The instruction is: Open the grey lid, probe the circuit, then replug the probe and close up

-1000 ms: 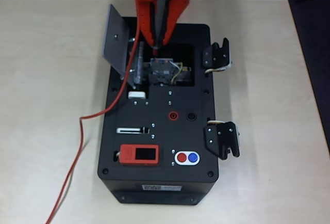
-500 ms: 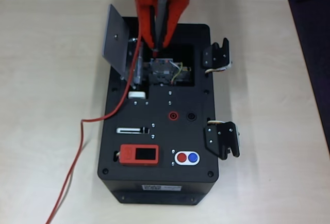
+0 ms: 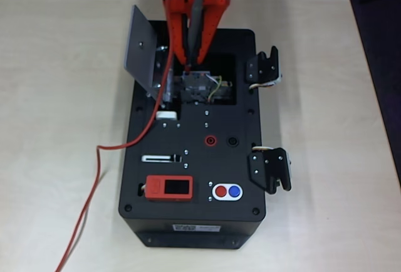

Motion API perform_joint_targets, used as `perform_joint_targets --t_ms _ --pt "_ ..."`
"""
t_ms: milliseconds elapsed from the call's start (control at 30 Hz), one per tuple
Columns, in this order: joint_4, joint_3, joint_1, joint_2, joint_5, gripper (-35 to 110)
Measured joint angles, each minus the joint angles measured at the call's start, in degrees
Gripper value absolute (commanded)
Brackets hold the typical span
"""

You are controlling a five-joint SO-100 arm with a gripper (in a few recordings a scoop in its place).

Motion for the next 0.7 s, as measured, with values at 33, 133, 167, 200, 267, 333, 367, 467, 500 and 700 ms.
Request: perform_joint_targets --t_ms 33,133,167,200,267,333,367,467,500,700 --pt "-0.3 0.6 0.0 0.4 0.0 0" --pt "-0.9 2.3 0.8 1.4 0.0 0" --pt "-1.3 3.0 1.0 2.0 0.0 0" --pt "-1.8 3.6 1.0 2.3 0.0 0" --pt "-2.1 4.7 1.0 3.3 0.0 0" --pt "-2.8 5.7 1.0 4.1 0.0 0" --pt "-2.8 6.0 1.0 4.5 0.0 0" --pt "-4.0 7.0 1.8 5.3 0.0 0" --pt "-4.7 7.2 1.9 5.4 -0.1 0" --pt "-7.6 9.1 2.6 5.4 -0.4 0"
